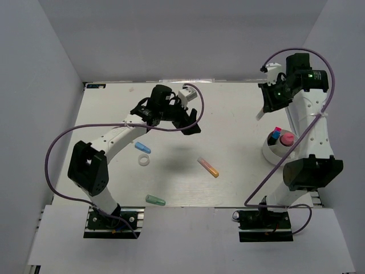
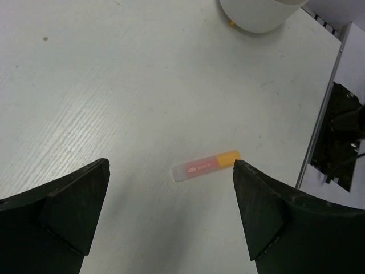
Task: Sort the stationery into containers
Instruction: Place the stationery in the storage box.
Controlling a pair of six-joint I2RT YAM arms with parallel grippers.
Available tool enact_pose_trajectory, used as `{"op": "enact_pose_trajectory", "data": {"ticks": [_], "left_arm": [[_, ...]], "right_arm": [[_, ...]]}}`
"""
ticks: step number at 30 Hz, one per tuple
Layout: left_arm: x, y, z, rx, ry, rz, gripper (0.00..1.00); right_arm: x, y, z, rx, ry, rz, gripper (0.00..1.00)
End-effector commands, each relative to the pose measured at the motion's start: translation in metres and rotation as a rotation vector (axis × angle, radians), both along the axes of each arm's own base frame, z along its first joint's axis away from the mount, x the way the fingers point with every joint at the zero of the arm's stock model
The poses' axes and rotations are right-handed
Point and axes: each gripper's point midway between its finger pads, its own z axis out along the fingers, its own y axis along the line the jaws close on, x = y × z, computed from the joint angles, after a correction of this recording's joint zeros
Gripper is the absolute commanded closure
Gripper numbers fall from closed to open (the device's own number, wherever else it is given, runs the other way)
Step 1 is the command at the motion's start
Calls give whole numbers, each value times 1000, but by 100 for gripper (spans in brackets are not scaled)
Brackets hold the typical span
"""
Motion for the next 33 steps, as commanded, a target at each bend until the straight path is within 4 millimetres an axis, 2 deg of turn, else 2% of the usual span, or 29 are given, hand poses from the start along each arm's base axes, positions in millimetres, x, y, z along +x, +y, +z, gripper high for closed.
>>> {"op": "enact_pose_trajectory", "data": {"ticks": [1,6,10,14,18,21,25,33], "left_arm": [[-14,-5,31,-54,-19,-97,2],[-10,-9,32,-68,11,-119,2],[-11,-14,27,-66,46,-148,2],[-8,-18,30,-64,63,-167,2],[-4,-21,31,-57,60,-178,2],[-2,-22,31,-55,64,-182,2],[-2,-22,28,-50,65,-184,2],[3,-22,25,-41,66,-161,2]], "right_arm": [[-9,-63,13,-280,-51,-103,100],[-16,-107,32,-420,-83,-212,100],[-16,-128,40,-469,-89,-267,100],[-10,-138,36,-452,-82,-267,100],[-1,-145,22,-434,-71,-240,100],[2,-149,4,-416,-33,-217,100],[8,-157,-3,-416,-46,-200,100],[-1,-169,-8,-410,-23,-180,100]]}}
